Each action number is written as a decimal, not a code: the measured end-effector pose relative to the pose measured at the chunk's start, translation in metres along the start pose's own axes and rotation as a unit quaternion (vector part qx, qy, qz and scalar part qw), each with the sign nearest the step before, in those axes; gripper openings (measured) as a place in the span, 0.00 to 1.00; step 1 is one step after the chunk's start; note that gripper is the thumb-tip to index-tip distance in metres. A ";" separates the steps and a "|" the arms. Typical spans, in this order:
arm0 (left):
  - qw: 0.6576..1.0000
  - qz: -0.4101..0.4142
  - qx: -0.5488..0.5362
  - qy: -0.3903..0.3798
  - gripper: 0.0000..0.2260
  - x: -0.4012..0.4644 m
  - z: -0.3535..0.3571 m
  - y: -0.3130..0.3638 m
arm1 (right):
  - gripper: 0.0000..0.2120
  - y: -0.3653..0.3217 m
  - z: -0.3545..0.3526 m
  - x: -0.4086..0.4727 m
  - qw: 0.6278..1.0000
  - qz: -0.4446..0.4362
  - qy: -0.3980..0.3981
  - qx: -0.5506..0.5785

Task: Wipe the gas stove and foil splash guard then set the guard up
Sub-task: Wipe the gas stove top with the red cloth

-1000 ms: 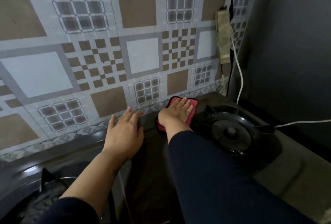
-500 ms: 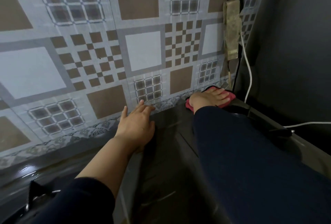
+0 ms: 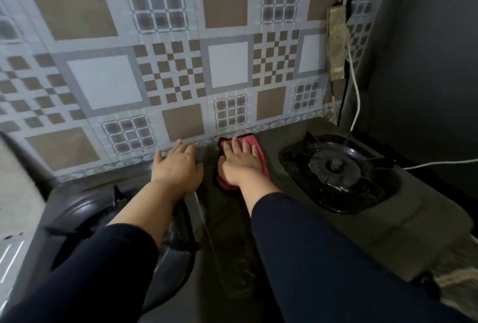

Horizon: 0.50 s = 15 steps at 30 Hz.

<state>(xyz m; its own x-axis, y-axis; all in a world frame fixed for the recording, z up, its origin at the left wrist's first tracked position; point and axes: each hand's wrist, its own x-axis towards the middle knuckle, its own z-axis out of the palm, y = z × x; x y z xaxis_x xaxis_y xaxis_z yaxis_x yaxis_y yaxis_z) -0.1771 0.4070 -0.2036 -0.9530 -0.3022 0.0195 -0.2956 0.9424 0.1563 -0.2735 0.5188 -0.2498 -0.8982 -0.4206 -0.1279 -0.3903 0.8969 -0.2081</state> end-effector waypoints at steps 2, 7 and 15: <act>1.000 -0.019 0.010 -0.006 0.24 -0.020 0.004 -0.007 | 0.26 -0.001 0.005 -0.028 0.998 -0.064 -0.005 0.006; 0.998 -0.044 0.016 -0.041 0.27 -0.059 0.014 -0.009 | 0.25 -0.005 0.016 -0.103 0.994 -0.112 -0.007 -0.006; 0.996 -0.079 -0.014 -0.023 0.28 -0.078 0.022 -0.014 | 0.26 0.000 0.027 -0.194 0.985 -0.170 -0.007 -0.032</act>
<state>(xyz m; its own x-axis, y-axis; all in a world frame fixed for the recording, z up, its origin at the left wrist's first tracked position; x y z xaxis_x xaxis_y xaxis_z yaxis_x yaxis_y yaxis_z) -0.0999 0.4209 -0.2289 -0.8968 -0.4393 -0.0535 -0.4413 0.8788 0.1817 -0.0942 0.5965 -0.2508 -0.7111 -0.6991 -0.0748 -0.6799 0.7108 -0.1803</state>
